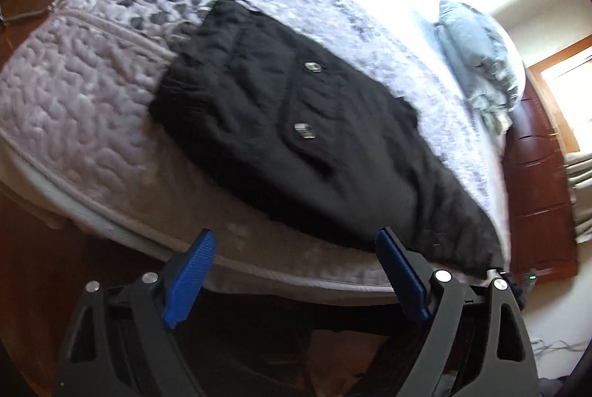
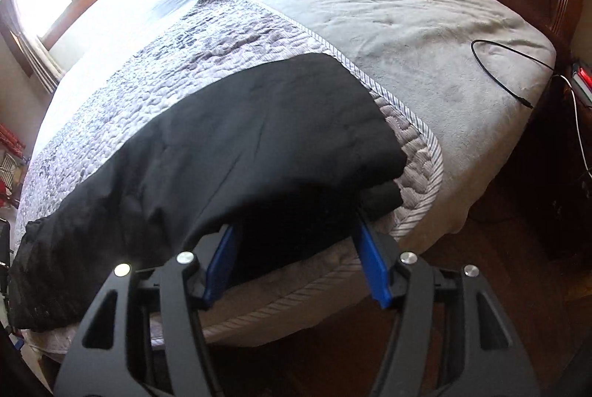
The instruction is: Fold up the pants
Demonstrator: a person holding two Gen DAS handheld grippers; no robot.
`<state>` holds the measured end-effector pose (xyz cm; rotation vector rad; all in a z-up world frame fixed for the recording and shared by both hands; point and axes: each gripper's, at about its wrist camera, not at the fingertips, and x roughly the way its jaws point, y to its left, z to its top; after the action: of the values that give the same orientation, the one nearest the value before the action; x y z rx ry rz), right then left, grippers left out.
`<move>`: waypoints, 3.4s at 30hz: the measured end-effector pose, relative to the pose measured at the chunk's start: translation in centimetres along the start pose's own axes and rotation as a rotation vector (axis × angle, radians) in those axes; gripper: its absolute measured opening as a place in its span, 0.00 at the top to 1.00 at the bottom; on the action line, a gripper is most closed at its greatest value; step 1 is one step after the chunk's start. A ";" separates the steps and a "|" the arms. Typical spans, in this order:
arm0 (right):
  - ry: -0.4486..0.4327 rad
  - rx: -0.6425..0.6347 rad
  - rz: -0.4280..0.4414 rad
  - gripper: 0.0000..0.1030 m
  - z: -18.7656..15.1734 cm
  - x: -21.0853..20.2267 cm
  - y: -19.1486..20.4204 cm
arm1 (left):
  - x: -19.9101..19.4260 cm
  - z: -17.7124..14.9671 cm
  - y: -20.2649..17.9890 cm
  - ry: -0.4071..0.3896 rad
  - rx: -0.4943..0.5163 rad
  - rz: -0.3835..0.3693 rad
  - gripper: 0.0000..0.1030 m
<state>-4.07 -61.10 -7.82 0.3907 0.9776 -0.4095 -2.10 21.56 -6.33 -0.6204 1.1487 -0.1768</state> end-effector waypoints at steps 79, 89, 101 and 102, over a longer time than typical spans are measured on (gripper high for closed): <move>0.012 0.298 0.264 0.51 -1.7 0.6 -3.4 | 4.0 1.6 -1.1 -0.039 -0.080 0.113 0.12; 0.046 0.250 0.293 0.51 -2.6 0.9 0.6 | 6.7 1.9 2.1 0.002 -0.249 -0.063 0.13; 0.048 0.197 0.283 0.51 -2.2 0.5 2.4 | 6.7 2.7 2.4 -0.063 -0.280 -0.145 0.21; 0.050 0.196 0.280 0.51 -2.2 0.6 2.5 | 6.6 3.0 2.1 -0.069 -0.272 -0.152 0.25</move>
<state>-4.11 -57.93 -9.12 0.7089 0.9177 -0.2416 2.98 21.52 -11.99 -0.9495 1.0667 -0.1282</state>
